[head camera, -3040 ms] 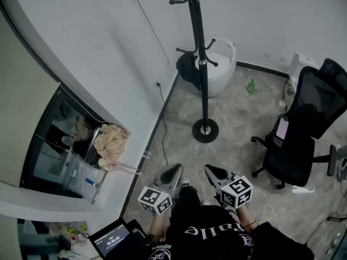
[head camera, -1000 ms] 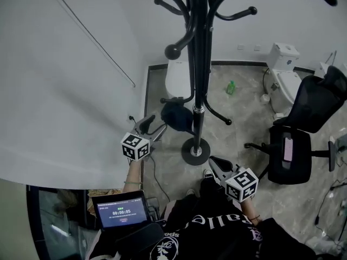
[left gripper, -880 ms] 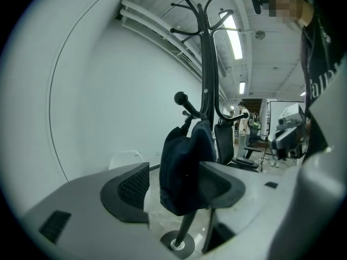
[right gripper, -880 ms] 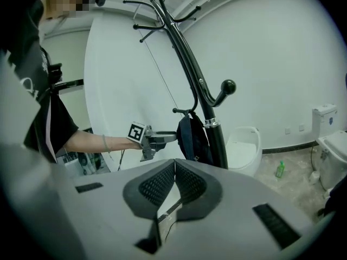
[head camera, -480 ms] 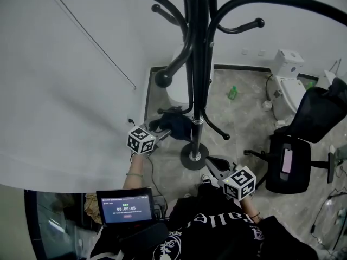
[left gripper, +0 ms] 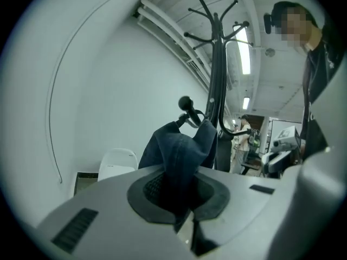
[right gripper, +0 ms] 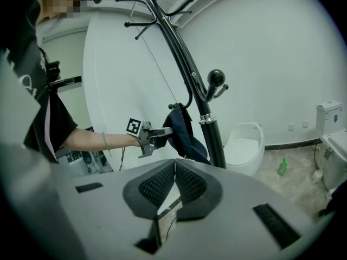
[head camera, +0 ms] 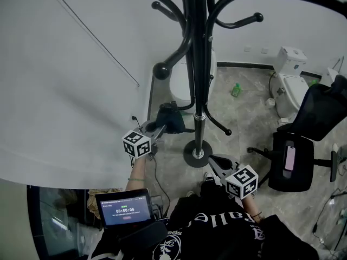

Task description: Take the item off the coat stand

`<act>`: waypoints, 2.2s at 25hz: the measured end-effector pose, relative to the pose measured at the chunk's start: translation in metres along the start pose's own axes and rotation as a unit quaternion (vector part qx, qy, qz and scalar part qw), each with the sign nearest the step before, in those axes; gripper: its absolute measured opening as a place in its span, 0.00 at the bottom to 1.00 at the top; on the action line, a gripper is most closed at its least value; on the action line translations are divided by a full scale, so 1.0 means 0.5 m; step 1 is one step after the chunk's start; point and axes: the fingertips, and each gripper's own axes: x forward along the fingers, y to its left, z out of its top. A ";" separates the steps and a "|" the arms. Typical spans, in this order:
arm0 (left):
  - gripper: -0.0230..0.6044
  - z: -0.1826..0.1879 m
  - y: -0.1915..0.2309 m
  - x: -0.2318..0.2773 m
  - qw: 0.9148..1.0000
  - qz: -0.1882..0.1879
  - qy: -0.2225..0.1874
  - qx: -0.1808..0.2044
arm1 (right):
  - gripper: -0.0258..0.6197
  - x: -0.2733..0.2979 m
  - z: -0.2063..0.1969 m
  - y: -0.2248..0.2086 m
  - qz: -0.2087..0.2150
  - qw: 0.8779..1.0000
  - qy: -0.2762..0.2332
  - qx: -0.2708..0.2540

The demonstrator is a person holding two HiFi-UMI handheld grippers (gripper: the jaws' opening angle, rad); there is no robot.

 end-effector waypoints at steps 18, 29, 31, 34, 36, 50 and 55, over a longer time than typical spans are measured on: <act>0.07 -0.033 -0.074 -0.225 0.993 0.096 -0.049 -0.056 | 0.07 -0.036 -0.060 0.112 -0.007 1.000 -0.006 0.012; 0.07 -0.134 -0.246 -0.327 0.984 0.110 -0.062 -0.126 | 0.07 -0.082 -0.125 0.189 -0.012 1.000 0.004 0.009; 0.07 -0.151 -0.288 -0.336 0.984 0.108 -0.054 -0.128 | 0.07 -0.093 -0.129 0.189 -0.012 1.000 0.002 0.008; 0.07 -0.178 -0.352 -0.348 0.985 0.112 -0.037 -0.127 | 0.07 -0.115 -0.129 0.186 -0.002 1.000 -0.009 0.006; 0.07 -0.190 -0.394 -0.352 0.984 0.119 -0.033 -0.131 | 0.07 -0.137 -0.125 0.181 0.002 1.000 -0.018 0.004; 0.07 -0.228 -0.727 -0.258 0.975 0.138 -0.070 -0.161 | 0.07 -0.440 -0.221 0.116 0.031 0.999 -0.003 -0.020; 0.07 -0.278 -0.846 -0.261 0.969 0.149 -0.082 -0.181 | 0.07 -0.526 -0.266 0.134 0.071 0.997 -0.006 -0.016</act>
